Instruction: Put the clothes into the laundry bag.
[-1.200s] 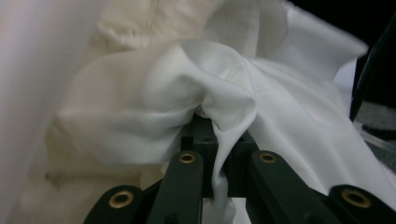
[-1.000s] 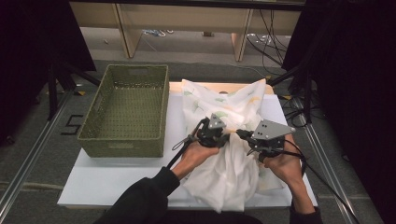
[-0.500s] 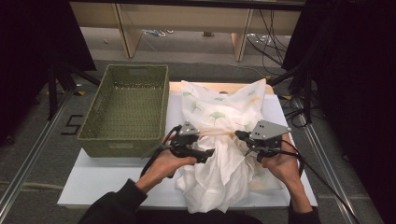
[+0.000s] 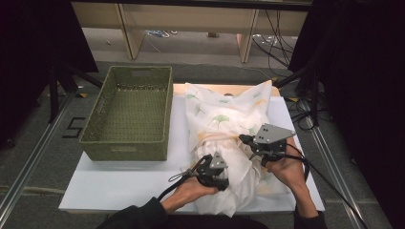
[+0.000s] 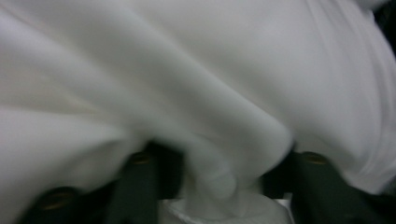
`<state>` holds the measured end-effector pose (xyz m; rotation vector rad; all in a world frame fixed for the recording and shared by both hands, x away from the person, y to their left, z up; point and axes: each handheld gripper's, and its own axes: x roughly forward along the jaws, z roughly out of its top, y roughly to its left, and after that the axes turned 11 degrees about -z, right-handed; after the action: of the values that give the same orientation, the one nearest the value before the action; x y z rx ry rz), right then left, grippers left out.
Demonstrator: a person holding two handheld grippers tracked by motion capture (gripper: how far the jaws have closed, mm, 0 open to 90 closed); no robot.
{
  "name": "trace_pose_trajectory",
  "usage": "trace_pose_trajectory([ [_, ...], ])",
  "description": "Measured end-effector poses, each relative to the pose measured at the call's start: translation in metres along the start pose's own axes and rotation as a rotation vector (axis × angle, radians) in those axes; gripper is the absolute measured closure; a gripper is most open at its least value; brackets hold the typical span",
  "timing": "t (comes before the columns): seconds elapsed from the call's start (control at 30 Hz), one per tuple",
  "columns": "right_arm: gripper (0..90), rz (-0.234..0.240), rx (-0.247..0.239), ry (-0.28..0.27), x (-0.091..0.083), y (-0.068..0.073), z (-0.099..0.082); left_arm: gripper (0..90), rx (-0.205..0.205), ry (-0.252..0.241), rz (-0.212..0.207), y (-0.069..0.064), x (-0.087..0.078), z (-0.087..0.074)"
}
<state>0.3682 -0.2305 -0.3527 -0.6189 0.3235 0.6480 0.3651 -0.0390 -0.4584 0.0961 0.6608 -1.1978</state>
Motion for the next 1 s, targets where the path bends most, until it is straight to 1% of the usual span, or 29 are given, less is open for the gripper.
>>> trace_pose_trajectory([
  [0.03, 90.0, -0.004, -0.001, -0.002, -0.001, -0.001, 0.0, 80.4, 0.008, -0.025, 0.007, 0.003, 0.0, 0.007],
  [0.07, 90.0, -0.004, 0.001, -0.006, -0.003, -0.001, 0.0, 82.8, 0.031, -0.037, 0.024, 0.004, -0.001, 0.016],
  [0.1, 90.0, -0.005, 0.005, -0.011, -0.004, -0.002, 0.001, 83.8, 0.071, -0.042, 0.053, 0.005, -0.003, 0.024],
  [0.13, 90.0, -0.004, 0.008, -0.011, -0.005, -0.003, 0.001, 84.4, 0.086, -0.059, 0.081, 0.007, -0.005, 0.033],
  [0.17, 90.0, -0.008, 0.007, -0.017, -0.006, -0.004, 0.001, 84.8, 0.079, -0.088, 0.091, 0.011, -0.005, 0.042],
  [0.2, 90.0, -0.004, 0.011, -0.019, -0.007, -0.004, 0.002, 84.9, 0.075, -0.099, 0.115, 0.016, -0.007, 0.051],
  [0.23, 90.0, -0.008, 0.008, -0.022, -0.008, -0.004, 0.002, 85.0, 0.066, -0.128, 0.143, 0.021, -0.007, 0.06],
  [0.3, 90.0, -0.01, 0.004, -0.028, -0.011, -0.004, 0.004, 85.1, 0.067, -0.182, 0.234, 0.033, -0.004, 0.073],
  [0.33, 90.0, -0.016, 0.014, -0.027, -0.011, -0.003, 0.004, 84.8, 0.052, -0.205, 0.266, 0.038, -0.001, 0.075],
  [0.37, 90.0, -0.008, 0.007, -0.027, -0.011, -0.003, 0.005, 84.0, 0.06, -0.203, 0.293, 0.043, 0.005, 0.074],
  [0.4, 90.0, -0.004, 0.006, -0.022, -0.01, -0.002, 0.004, 82.2, 0.09, -0.165, 0.332, 0.049, 0.011, 0.071],
  [0.43, 90.0, -0.008, 0.003, -0.019, -0.008, -0.002, 0.003, 79.7, 0.089, -0.137, 0.353, 0.055, 0.018, 0.067],
  [0.47, 90.0, -0.006, 0.007, -0.003, -0.006, -0.001, 0.001, 76.6, 0.054, -0.134, 0.351, 0.06, 0.022, 0.062],
  [0.5, 90.0, -0.006, 0.002, 0.002, -0.004, -0.002, 0.0, 74.4, 0.018, -0.137, 0.335, 0.064, 0.022, 0.057],
  [0.53, 90.0, -0.003, 0.006, 0.01, -0.002, -0.001, -0.002, 72.1, 0.004, -0.15, 0.314, 0.064, 0.02, 0.054],
  [0.57, 90.0, -0.001, 0.001, 0.013, 0.0, -0.001, -0.004, 68.9, 0.011, -0.142, 0.298, 0.061, 0.016, 0.051],
  [0.6, 90.0, 0.005, 0.011, 0.02, 0.001, -0.001, -0.005, 64.0, 0.018, -0.13, 0.274, 0.058, 0.011, 0.05],
  [0.63, 90.0, 0.005, 0.01, 0.024, 0.002, -0.001, -0.006, 58.7, 0.028, -0.107, 0.254, 0.055, 0.007, 0.049],
  [0.7, 90.0, 0.004, 0.004, 0.022, 0.004, -0.002, -0.006, 48.0, 0.024, -0.071, 0.212, 0.047, -0.003, 0.047],
  [0.77, 90.0, 0.009, 0.007, 0.022, 0.003, 0.0, -0.005, 40.5, 0.019, -0.046, 0.156, 0.038, -0.014, 0.044],
  [0.8, 90.0, 0.006, -0.001, 0.016, 0.003, 0.0, -0.004, 37.4, 0.013, -0.042, 0.134, 0.034, -0.02, 0.043],
  [0.87, 90.0, 0.003, 0.006, 0.018, 0.002, 0.0, -0.003, 30.7, 0.02, -0.016, 0.112, 0.025, -0.033, 0.041],
  [0.9, 90.0, 0.005, 0.008, 0.018, 0.001, -0.001, -0.003, 27.5, 0.026, 0.004, 0.094, 0.021, -0.041, 0.04],
  [0.97, 90.0, 0.004, 0.009, 0.017, 0.001, -0.001, -0.003, 24.7, 0.038, 0.0, 0.084, 0.012, -0.054, 0.036],
  [1.0, 90.0, 0.003, 0.011, 0.016, 0.0, -0.001, -0.003, 23.2, 0.043, 0.006, 0.097, 0.008, -0.06, 0.034],
])
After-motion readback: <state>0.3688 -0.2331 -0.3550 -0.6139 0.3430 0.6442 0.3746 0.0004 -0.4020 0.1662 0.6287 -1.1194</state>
